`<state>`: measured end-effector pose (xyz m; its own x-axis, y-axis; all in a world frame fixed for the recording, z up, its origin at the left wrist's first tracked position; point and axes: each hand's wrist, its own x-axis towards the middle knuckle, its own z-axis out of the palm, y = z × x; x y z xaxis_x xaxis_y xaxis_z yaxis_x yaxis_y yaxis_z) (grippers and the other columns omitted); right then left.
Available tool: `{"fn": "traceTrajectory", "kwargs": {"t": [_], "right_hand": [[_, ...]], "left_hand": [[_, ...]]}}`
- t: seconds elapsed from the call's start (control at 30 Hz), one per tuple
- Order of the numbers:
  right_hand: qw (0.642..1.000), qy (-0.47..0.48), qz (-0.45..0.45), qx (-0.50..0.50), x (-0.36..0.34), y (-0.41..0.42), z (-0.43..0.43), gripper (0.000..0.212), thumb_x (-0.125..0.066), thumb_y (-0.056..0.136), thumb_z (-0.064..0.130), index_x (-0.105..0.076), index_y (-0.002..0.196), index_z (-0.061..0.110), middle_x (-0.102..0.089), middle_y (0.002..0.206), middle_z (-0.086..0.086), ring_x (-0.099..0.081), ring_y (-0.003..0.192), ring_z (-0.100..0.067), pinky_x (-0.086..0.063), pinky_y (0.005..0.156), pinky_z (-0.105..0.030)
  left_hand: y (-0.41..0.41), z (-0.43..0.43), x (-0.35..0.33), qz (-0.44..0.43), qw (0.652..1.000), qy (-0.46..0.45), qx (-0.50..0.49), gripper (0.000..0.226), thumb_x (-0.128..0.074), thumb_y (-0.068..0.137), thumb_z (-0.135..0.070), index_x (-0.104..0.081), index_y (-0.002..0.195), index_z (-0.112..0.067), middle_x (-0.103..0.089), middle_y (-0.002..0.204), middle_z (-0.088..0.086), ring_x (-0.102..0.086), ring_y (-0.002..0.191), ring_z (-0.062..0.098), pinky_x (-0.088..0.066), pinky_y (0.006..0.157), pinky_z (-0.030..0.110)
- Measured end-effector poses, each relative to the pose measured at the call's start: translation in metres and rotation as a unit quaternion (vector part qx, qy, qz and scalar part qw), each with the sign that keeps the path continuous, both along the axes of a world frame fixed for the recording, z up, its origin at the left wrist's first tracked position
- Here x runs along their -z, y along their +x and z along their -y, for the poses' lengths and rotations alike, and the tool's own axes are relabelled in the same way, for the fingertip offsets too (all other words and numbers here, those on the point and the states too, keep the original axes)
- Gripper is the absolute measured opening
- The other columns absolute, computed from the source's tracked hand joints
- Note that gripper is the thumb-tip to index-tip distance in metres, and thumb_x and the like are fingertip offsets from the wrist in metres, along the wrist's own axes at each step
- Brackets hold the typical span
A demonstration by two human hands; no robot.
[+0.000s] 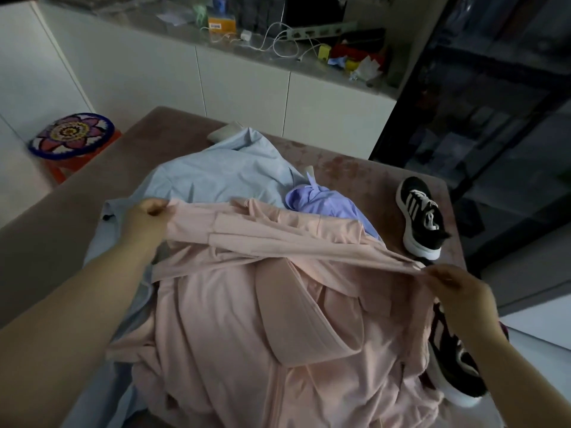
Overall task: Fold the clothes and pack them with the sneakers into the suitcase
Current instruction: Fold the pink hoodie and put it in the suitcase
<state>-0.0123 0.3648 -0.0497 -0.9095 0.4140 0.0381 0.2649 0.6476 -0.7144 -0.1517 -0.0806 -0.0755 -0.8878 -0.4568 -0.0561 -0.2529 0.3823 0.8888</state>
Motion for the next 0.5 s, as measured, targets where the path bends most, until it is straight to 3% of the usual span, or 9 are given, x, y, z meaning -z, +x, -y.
{"fn": "traceTrajectory", "kwargs": {"t": [0.1, 0.17, 0.27, 0.33, 0.4, 0.5], "right_hand": [[0.999, -0.047, -0.023, 0.01, -0.016, 0.015, -0.007, 0.018, -0.069, 0.081, 0.009, -0.067, 0.076, 0.027, -0.065, 0.072, 0.021, -0.058, 0.06, 0.005, -0.041, 0.051, -0.003], [0.999, -0.034, 0.01, -0.032, -0.014, 0.021, -0.006, 0.024, -0.07, 0.079, 0.007, -0.066, 0.072, 0.03, -0.064, 0.071, 0.025, -0.059, 0.061, 0.007, -0.041, 0.053, -0.002], [0.968, 0.043, 0.164, -0.184, -0.001, 0.023, -0.002, 0.019, -0.075, 0.075, 0.029, -0.063, 0.068, 0.042, -0.066, 0.073, 0.026, -0.06, 0.071, 0.008, -0.046, 0.064, -0.011], [0.925, 0.094, 0.271, -0.248, 0.006, 0.018, 0.0, 0.025, -0.071, 0.08, 0.022, -0.06, 0.07, 0.042, -0.068, 0.077, 0.017, -0.06, 0.074, 0.004, -0.048, 0.073, -0.017], [0.933, 0.101, 0.247, -0.243, 0.01, 0.005, 0.002, 0.027, -0.067, 0.084, 0.016, -0.058, 0.075, 0.04, -0.064, 0.084, 0.015, -0.057, 0.077, 0.004, -0.045, 0.072, -0.011], [0.97, 0.079, 0.122, -0.192, 0.01, -0.026, 0.007, 0.015, -0.069, 0.082, 0.016, -0.062, 0.086, 0.029, -0.061, 0.095, 0.005, -0.055, 0.083, -0.001, -0.038, 0.071, -0.011]], "left_hand": [[-0.003, 0.016, -0.008, -0.016, 0.996, 0.086, -0.007, 0.028, -0.056, 0.092, -0.013, -0.057, 0.119, -0.008, -0.056, 0.106, 0.007, -0.05, 0.096, 0.018, -0.038, 0.083, 0.029], [-0.002, 0.022, 0.002, -0.005, 0.997, 0.073, 0.032, 0.021, -0.056, 0.091, -0.01, -0.058, 0.112, -0.011, -0.058, 0.106, 0.011, -0.05, 0.095, 0.019, -0.039, 0.083, 0.031], [0.0, 0.032, 0.032, 0.058, 0.993, -0.041, 0.094, 0.021, -0.061, 0.087, -0.003, -0.06, 0.107, 0.002, -0.062, 0.107, 0.021, -0.053, 0.092, 0.022, -0.041, 0.076, 0.029], [0.001, 0.038, 0.044, 0.092, 0.975, -0.149, 0.134, 0.024, -0.066, 0.083, -0.005, -0.06, 0.105, 0.003, -0.064, 0.104, 0.024, -0.059, 0.092, 0.031, -0.043, 0.077, 0.035], [-0.003, 0.04, 0.045, 0.094, 0.95, -0.252, 0.159, 0.032, -0.066, 0.082, -0.01, -0.056, 0.111, -0.002, -0.061, 0.105, 0.025, -0.059, 0.092, 0.039, -0.045, 0.078, 0.042], [-0.014, 0.027, 0.032, 0.044, 0.931, -0.31, 0.186, 0.046, -0.064, 0.085, -0.014, -0.05, 0.128, -0.005, -0.053, 0.119, 0.027, -0.052, 0.105, 0.044, -0.042, 0.091, 0.048]]}}
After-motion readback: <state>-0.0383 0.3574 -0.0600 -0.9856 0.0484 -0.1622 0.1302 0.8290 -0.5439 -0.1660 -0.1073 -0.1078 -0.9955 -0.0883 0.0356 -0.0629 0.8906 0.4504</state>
